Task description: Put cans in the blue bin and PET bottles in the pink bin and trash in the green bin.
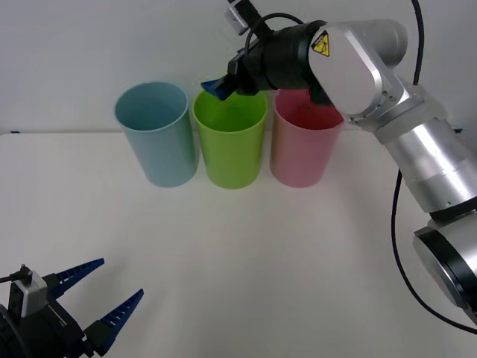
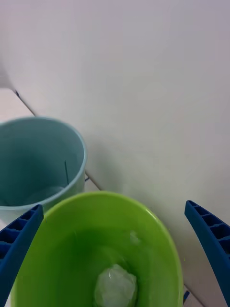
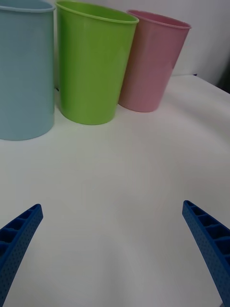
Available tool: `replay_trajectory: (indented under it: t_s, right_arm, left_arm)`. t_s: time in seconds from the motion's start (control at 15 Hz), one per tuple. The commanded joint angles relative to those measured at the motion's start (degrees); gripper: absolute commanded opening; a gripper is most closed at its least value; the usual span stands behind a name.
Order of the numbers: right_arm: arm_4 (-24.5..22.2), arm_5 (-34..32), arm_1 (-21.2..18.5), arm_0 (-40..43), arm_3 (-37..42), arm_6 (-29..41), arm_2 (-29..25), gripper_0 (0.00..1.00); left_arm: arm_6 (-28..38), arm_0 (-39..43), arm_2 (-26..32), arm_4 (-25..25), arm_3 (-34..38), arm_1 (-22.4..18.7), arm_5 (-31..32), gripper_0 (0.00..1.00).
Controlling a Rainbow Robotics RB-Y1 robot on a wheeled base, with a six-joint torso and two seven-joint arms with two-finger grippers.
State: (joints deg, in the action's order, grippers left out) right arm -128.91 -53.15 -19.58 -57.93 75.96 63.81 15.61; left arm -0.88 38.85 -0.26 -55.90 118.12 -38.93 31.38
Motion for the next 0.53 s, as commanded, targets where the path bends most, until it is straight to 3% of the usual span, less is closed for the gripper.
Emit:
replay_trajectory:
  t_s: [0.07, 0.33, 0.53]
  right_arm:
    - [5.51, -2.48, -4.68, 4.58, 9.82, -0.09, -3.83, 1.0]
    - [15.36, -12.06, -10.74, 15.12, 24.76, -1.41, -12.97, 1.0]
    - [20.81, -16.46, -11.88, 23.91, 30.21, -8.09, -20.0, 1.0]
  left_arm:
    - [0.0, 0.0, 0.0, 0.0, 0.0, 0.0, 0.0, 1.0]
    - [0.0, 0.0, 0.0, 0.0, 0.0, 0.0, 0.0, 1.0]
    - [0.0, 0.0, 0.0, 0.0, 0.0, 0.0, 0.0, 1.0]
